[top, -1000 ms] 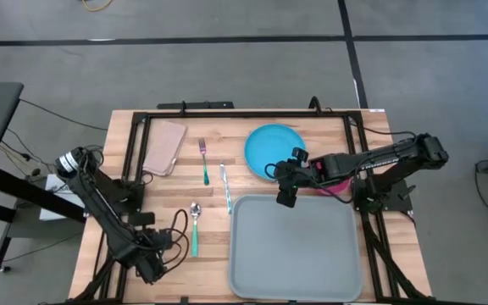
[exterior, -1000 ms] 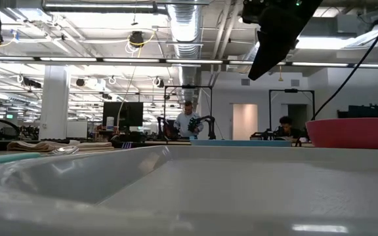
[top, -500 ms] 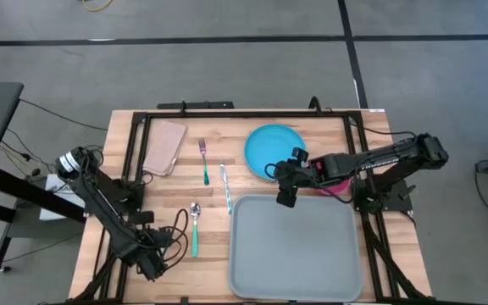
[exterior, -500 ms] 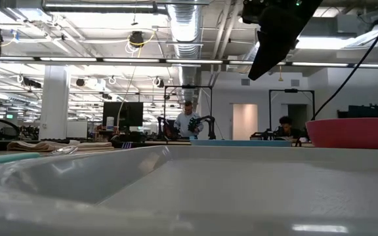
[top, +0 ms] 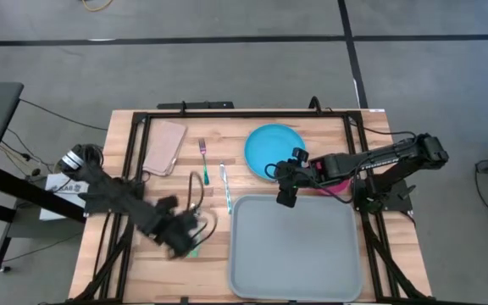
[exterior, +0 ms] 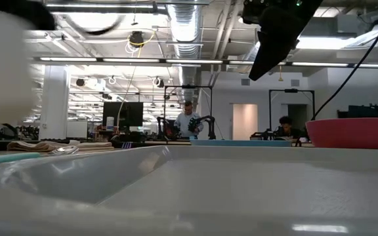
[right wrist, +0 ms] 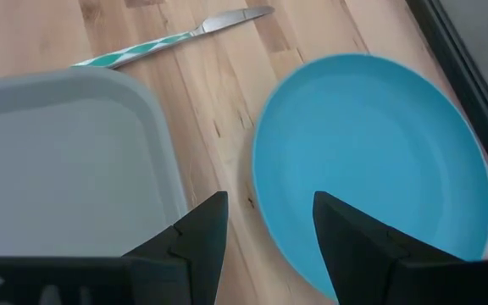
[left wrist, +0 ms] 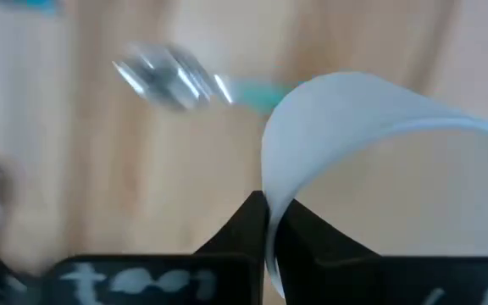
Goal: Set up tray
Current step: Put the white mug on the gray tray
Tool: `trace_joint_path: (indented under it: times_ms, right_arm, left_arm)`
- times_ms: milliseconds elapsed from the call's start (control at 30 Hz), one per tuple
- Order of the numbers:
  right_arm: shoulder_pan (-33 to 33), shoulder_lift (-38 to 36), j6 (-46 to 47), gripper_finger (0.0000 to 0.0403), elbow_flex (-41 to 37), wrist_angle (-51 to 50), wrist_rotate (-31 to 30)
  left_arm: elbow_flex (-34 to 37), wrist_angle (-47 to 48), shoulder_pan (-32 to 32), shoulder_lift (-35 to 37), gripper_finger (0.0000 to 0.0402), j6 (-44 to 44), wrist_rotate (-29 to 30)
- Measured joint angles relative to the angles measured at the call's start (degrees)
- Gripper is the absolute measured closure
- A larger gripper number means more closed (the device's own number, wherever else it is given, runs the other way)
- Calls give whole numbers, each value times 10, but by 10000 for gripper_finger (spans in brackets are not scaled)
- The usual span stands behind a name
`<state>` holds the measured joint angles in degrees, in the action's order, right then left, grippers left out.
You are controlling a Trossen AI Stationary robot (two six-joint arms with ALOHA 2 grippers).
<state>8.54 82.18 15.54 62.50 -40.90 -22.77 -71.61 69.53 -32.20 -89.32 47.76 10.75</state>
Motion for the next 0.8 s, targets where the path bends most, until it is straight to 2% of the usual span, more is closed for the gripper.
trace_joint_path:
  times_ms: [67,167,367,500,633,800]
  right_arm:
    - [1,-7,11,234,0,-20,2]
    - [5,-21,41,234,0,-64,2]
    - [24,-59,70,232,0,-115,0]
    - [39,-80,66,234,0,-124,0]
    - [56,-91,66,233,0,-128,-3]
    - [69,-93,66,232,0,-127,-5]
  left_arm:
    - [-20,-14,50,0,401,-25,36]
    - [-37,-71,125,0,401,-102,35]
    - [-38,-222,238,-25,401,-259,-58]
    - [-37,-287,269,-76,401,-371,-123]
    - [-37,-330,273,-115,401,-441,-135]
    - [-38,-345,275,-140,401,-434,-121]
